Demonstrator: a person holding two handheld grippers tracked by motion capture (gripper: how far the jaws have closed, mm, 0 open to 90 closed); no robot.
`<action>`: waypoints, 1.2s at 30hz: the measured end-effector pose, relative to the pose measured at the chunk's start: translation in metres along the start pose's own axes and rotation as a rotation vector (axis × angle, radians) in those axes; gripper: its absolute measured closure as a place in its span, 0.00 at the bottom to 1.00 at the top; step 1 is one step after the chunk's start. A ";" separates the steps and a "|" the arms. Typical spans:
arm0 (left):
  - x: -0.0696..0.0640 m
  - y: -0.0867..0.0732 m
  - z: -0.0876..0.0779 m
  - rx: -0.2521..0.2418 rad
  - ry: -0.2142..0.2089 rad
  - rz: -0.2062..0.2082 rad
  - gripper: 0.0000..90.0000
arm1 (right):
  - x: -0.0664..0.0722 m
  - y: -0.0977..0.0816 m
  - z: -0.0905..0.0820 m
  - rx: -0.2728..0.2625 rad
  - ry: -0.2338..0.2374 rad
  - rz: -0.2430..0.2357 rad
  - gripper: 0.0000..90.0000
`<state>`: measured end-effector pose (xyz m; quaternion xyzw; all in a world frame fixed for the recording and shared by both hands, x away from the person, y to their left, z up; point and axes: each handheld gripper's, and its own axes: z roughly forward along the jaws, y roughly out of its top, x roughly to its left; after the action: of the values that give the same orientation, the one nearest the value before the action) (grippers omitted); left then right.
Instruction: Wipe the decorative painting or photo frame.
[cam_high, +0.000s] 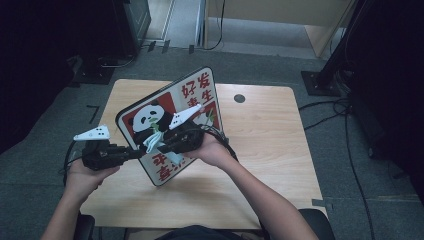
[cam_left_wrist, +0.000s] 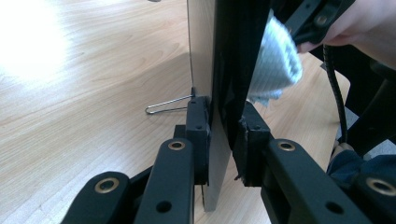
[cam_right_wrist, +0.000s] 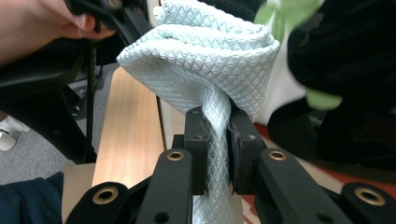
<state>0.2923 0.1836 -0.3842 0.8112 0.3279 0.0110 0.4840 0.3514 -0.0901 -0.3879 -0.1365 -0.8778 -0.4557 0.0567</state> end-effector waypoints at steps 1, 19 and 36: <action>0.000 0.000 0.000 0.000 -0.001 0.000 0.87 | 0.000 -0.004 0.002 0.009 0.000 0.005 0.89; 0.001 0.000 0.000 0.003 0.004 0.001 0.87 | -0.001 -0.055 0.028 0.018 0.022 0.048 0.89; 0.000 0.000 0.000 0.001 0.005 0.006 0.87 | 0.000 -0.097 0.052 0.127 0.007 0.090 0.89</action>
<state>0.2926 0.1835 -0.3842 0.8123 0.3266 0.0143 0.4829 0.3242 -0.1009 -0.4939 -0.1704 -0.8977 -0.3966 0.0886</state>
